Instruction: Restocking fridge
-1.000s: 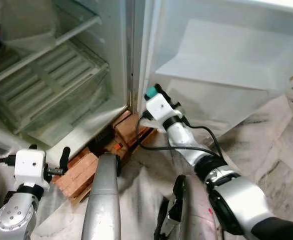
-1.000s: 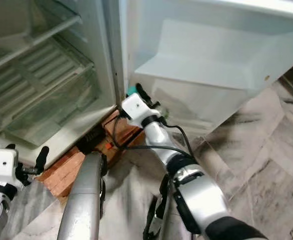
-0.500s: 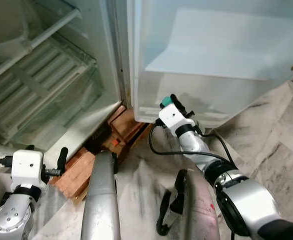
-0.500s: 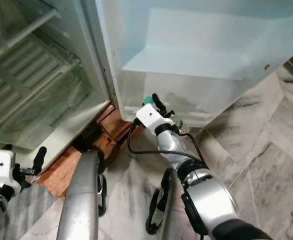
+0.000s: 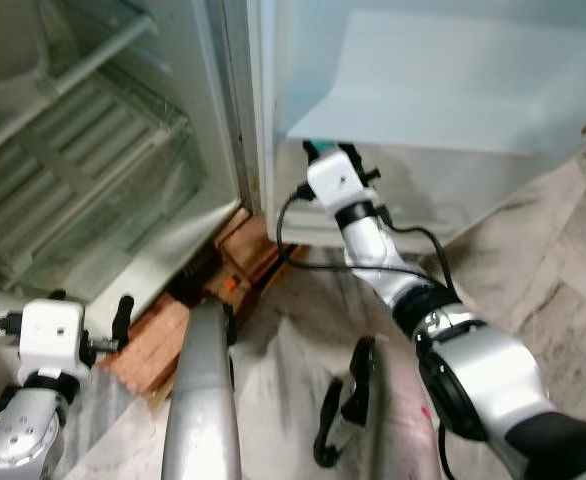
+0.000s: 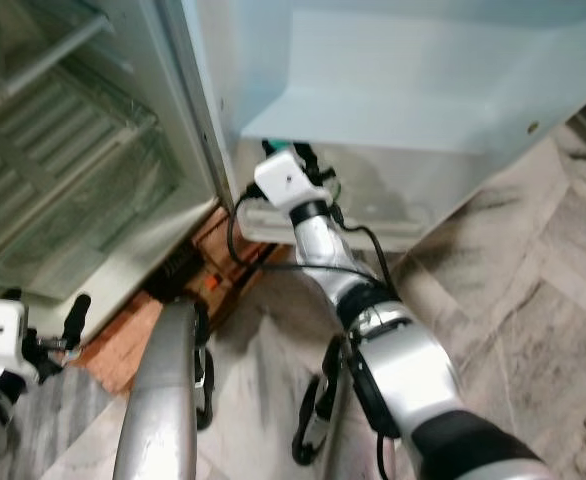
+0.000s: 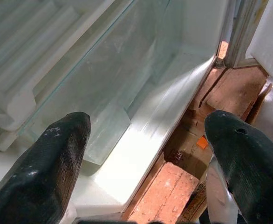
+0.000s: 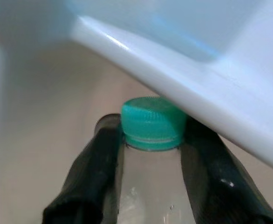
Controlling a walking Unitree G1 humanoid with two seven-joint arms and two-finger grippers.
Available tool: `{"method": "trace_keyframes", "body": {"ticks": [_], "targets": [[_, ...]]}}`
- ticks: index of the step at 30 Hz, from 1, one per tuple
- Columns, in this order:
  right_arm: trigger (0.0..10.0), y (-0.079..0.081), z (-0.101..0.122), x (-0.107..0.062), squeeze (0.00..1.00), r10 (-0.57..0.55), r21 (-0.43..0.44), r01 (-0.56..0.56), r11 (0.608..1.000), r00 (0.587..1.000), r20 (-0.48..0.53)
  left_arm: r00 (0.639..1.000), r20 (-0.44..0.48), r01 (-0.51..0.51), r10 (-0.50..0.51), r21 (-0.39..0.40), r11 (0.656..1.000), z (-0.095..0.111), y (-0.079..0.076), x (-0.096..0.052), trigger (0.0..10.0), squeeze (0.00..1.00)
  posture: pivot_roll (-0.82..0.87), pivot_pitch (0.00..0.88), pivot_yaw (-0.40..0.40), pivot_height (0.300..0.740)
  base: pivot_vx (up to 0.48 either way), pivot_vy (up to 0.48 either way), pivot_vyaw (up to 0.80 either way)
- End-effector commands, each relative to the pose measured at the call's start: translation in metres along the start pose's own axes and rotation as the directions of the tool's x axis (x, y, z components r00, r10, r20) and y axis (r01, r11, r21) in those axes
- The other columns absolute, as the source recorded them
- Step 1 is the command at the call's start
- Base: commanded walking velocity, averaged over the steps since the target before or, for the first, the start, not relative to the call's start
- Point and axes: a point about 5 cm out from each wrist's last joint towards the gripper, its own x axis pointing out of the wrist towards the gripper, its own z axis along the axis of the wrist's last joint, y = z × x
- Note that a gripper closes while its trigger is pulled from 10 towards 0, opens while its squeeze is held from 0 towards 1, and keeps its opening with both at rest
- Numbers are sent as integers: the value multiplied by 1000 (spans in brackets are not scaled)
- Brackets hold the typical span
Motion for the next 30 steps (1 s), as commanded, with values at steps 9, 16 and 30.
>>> {"method": "trace_keyframes", "body": {"ticks": [9,16,30], "targets": [[10000,32,5,-15,0,236,102,-245,964,967,94,999,-29,-22,22,25,999,-6,4,-8,10000,0,397,332,-51,592,0,0,0],[10000,40,-15,-39,0,341,33,-342,939,939,40,999,-30,-21,22,30,999,-6,6,-9,10000,0,394,335,-42,592,0,0,0],[10000,1,-75,-67,0,106,141,-53,989,912,-396,1000,-22,5,-5,21,1000,-5,2,1,10000,0,375,311,-34,592,0,0,0]]}}
